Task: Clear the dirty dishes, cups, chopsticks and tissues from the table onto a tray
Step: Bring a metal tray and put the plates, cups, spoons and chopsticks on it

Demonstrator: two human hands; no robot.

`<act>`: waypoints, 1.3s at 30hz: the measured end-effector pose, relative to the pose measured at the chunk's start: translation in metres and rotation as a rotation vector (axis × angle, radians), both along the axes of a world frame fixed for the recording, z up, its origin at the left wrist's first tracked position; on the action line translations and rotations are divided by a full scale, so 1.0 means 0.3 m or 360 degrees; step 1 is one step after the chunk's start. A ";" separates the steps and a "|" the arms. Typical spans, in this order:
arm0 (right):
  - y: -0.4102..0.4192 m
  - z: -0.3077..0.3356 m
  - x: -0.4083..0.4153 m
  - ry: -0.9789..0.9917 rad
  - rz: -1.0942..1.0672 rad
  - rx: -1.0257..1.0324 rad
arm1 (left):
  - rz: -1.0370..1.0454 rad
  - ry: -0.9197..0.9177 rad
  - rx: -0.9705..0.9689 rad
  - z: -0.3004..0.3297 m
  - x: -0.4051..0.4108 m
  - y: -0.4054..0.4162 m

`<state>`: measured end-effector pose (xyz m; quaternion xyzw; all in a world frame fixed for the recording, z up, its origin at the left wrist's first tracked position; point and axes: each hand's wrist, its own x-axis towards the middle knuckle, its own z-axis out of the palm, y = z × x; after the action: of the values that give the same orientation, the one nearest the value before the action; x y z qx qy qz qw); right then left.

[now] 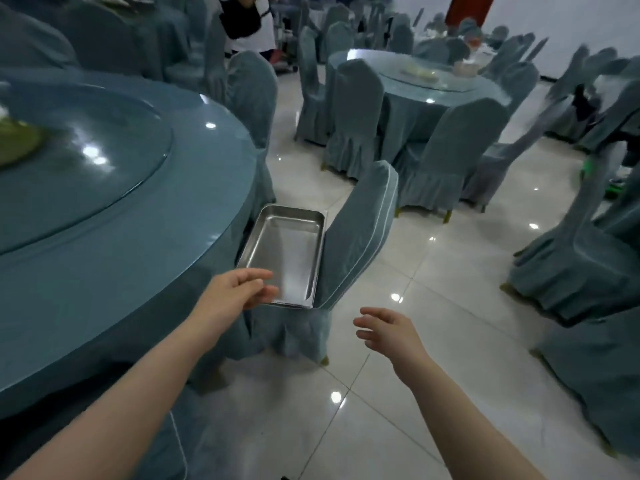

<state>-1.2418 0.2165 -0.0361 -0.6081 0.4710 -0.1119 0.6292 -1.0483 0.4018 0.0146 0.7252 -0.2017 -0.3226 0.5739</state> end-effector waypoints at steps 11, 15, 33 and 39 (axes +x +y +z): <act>-0.293 -0.337 0.441 0.0338 0.0272 0.0447 | 0.0457 0.0345 0.0278 -0.288 0.225 -0.151; -0.344 -0.509 0.561 0.0437 0.0166 0.0610 | 0.0438 0.0473 0.0390 -0.432 0.353 -0.213; -0.523 -1.081 0.890 0.0632 -0.0418 0.1208 | 0.0519 0.0809 0.0691 -0.742 0.557 -0.400; -0.527 -1.205 0.934 0.0517 -0.0524 0.1264 | 0.0539 0.0815 0.0715 -0.805 0.591 -0.411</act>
<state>-0.9615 0.0585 -0.3976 -0.2467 0.6603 0.0755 0.7053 -0.8711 0.2784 -0.2268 0.7518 0.1469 -0.4302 0.4776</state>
